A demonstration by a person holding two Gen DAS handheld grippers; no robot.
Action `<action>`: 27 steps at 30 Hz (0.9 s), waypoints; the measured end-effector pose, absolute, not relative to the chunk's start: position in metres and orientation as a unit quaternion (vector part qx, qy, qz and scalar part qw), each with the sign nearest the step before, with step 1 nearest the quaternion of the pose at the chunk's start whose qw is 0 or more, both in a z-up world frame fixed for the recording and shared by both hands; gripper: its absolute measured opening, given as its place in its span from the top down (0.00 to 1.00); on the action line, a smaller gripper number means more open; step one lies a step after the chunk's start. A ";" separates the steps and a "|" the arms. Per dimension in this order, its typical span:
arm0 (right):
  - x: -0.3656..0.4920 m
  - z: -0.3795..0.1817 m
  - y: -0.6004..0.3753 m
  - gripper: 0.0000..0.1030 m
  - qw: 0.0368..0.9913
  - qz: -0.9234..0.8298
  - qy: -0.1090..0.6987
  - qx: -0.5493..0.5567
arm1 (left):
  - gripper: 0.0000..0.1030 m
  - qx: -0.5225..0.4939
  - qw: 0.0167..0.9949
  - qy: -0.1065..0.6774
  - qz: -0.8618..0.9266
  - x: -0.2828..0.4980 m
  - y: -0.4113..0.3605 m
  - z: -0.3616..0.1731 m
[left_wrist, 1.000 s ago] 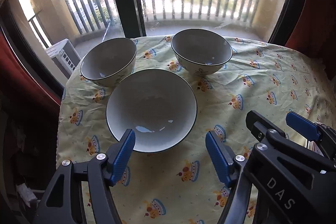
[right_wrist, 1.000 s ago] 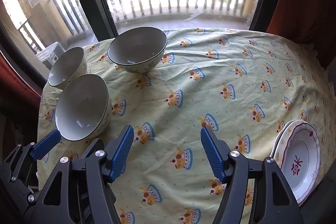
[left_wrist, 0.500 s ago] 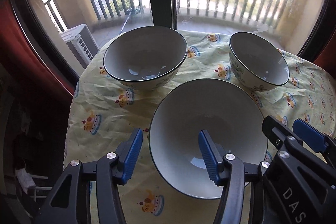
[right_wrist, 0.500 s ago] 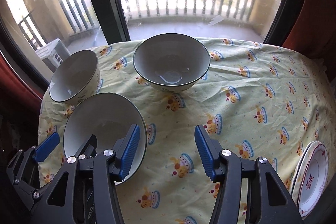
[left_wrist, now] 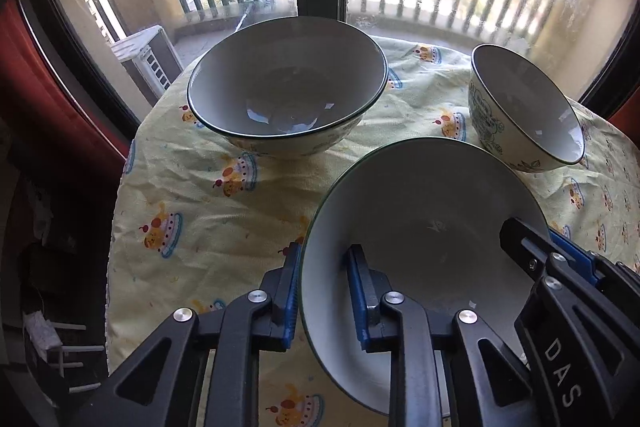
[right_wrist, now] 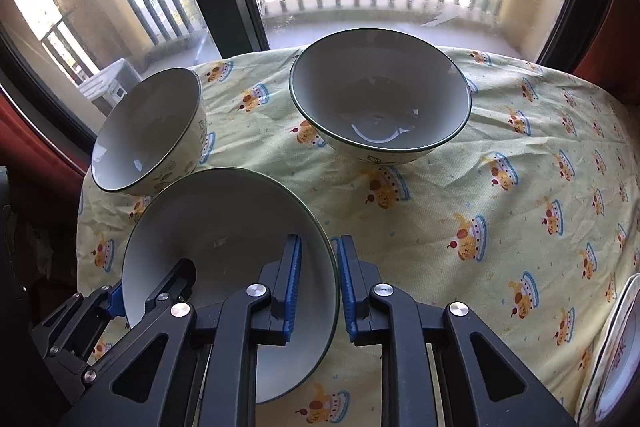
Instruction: Organize plates and bowls
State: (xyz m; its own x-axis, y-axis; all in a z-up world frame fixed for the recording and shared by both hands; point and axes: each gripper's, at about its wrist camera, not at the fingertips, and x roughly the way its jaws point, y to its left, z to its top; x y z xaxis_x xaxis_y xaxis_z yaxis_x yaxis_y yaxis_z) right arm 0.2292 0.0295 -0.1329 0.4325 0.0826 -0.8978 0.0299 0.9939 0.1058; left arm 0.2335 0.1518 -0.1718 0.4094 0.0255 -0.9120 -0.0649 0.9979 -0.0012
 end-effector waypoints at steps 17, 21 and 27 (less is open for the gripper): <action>0.209 -0.123 0.011 0.83 0.843 0.010 0.536 0.047 | 0.83 -0.006 0.842 0.539 0.013 0.211 0.133 -0.160; 0.195 -0.117 -0.001 0.83 0.844 0.000 0.533 0.056 | 0.83 -0.003 0.845 0.535 0.001 0.199 0.122 -0.155; 0.171 -0.107 -0.025 0.83 0.846 -0.017 0.528 0.072 | 0.83 0.001 0.845 0.535 -0.016 0.179 0.100 -0.146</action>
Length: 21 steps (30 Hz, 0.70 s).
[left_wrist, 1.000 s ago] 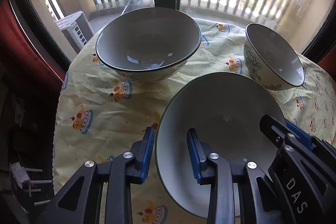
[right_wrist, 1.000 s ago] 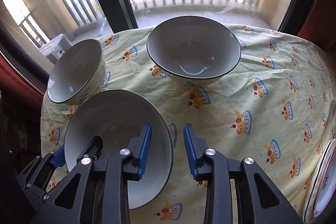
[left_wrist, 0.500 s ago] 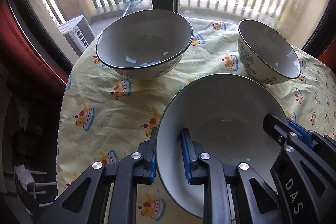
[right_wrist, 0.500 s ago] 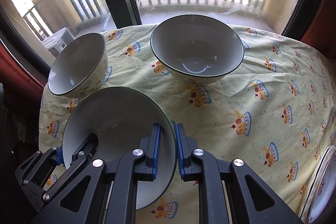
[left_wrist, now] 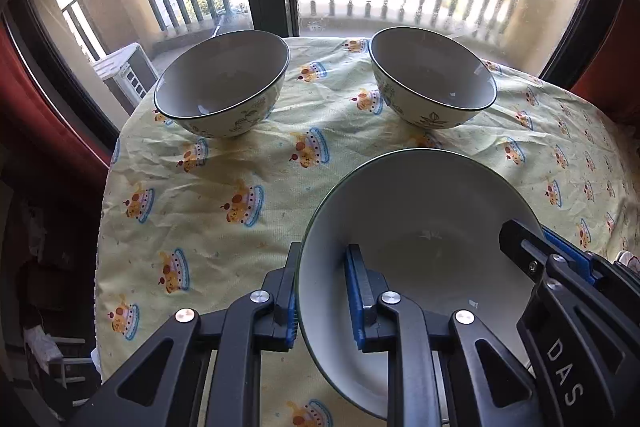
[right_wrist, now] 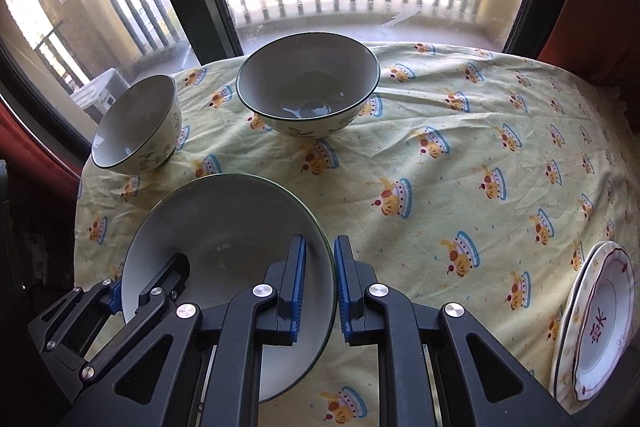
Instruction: Organize plates and bowls
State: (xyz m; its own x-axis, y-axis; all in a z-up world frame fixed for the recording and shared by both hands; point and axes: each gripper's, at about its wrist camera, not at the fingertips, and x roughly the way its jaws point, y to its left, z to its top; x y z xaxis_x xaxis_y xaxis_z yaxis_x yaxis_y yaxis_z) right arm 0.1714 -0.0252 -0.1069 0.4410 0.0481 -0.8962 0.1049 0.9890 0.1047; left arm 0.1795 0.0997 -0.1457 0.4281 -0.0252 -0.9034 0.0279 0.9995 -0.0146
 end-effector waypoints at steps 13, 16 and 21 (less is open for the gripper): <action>0.117 -0.090 -0.094 0.83 0.844 -0.038 0.530 0.073 | 0.83 0.012 0.841 0.539 -0.049 0.132 0.030 -0.134; 0.108 -0.091 -0.112 0.83 0.840 -0.040 0.535 0.079 | 0.83 0.019 0.840 0.540 -0.052 0.121 0.013 -0.134; 0.092 -0.096 -0.139 0.83 0.836 -0.044 0.541 0.081 | 0.83 0.025 0.836 0.545 -0.061 0.106 -0.012 -0.138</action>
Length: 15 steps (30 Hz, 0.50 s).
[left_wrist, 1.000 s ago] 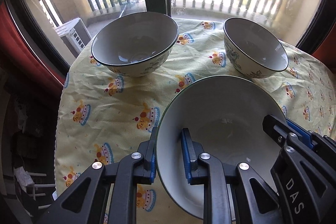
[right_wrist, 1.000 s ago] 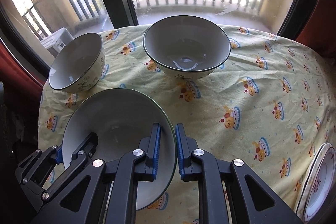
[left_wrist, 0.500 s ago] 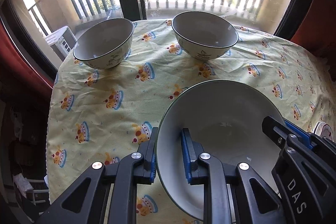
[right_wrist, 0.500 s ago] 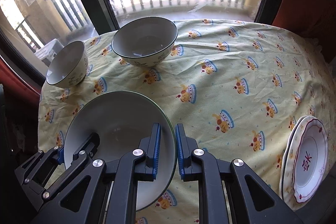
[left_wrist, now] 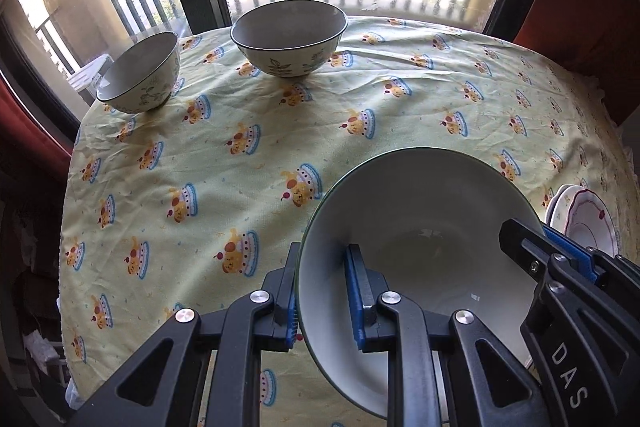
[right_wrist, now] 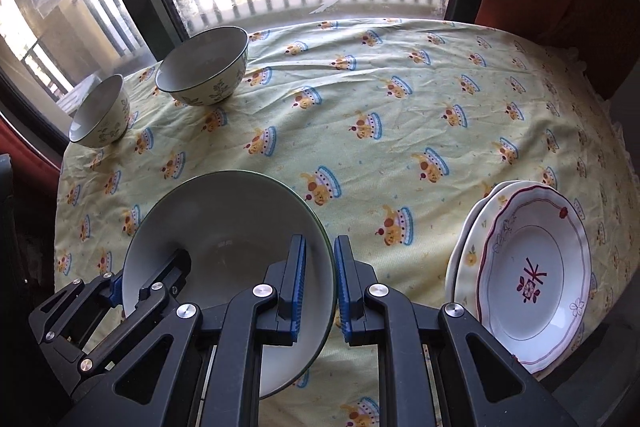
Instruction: Organize plates and bowls
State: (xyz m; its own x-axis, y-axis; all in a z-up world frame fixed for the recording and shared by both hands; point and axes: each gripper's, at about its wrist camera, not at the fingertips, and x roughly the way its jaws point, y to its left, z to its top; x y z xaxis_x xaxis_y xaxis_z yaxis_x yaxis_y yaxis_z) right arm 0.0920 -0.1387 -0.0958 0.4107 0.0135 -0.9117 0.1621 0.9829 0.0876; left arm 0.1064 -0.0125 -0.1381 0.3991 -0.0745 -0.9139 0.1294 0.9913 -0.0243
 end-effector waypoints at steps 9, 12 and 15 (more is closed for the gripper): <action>0.064 -0.115 -0.176 0.83 0.829 -0.039 0.553 0.070 | 0.83 0.014 0.828 0.557 -0.057 0.081 -0.048 -0.154; 0.058 -0.122 -0.184 0.83 0.827 -0.032 0.558 0.066 | 0.82 0.008 0.824 0.564 -0.047 0.074 -0.055 -0.161; 0.053 -0.131 -0.189 0.83 0.822 -0.023 0.565 0.065 | 0.82 -0.001 0.817 0.576 -0.035 0.068 -0.058 -0.170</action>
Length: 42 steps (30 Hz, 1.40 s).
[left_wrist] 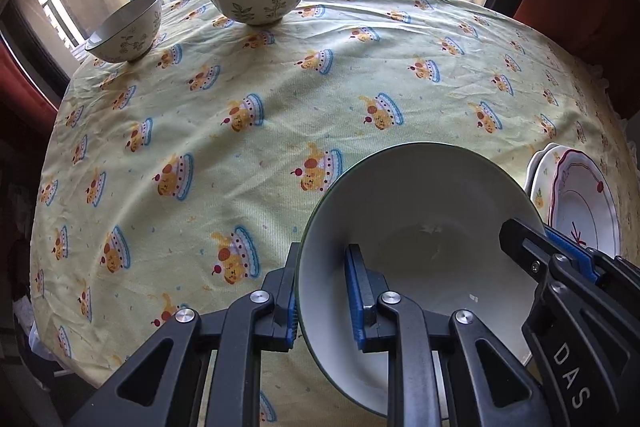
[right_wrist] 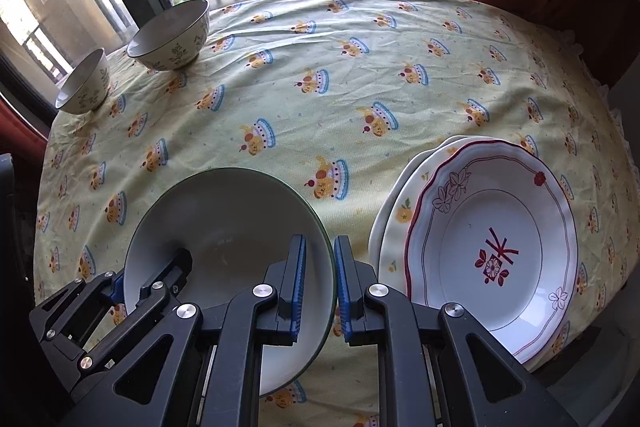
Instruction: Organize plates and bowls
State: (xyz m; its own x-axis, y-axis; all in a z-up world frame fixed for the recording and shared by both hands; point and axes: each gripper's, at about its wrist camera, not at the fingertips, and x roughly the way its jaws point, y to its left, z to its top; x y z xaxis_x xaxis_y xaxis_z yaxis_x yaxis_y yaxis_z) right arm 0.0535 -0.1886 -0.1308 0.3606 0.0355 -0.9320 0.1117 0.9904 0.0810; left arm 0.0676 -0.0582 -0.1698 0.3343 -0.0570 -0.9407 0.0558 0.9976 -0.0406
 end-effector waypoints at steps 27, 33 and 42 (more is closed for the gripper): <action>0.063 -0.117 -0.162 0.26 0.848 0.044 0.526 0.050 | 0.28 -0.018 0.851 0.524 0.011 0.060 -0.036 -0.142; 0.074 -0.104 -0.146 0.25 0.852 0.044 0.519 0.045 | 0.25 -0.053 0.845 0.532 0.009 0.072 -0.016 -0.136; 0.110 -0.089 -0.109 0.25 0.853 0.024 0.519 0.057 | 0.25 -0.046 0.843 0.535 -0.007 0.118 0.024 -0.120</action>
State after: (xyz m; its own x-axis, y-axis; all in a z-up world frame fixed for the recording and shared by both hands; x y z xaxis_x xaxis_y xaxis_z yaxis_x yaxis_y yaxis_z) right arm 0.1098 -0.1090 -0.0886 0.4605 0.0993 -0.8821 0.0181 0.9925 0.1212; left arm 0.1177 0.0236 -0.1198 0.4264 -0.0618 -0.9024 -0.0372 0.9956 -0.0858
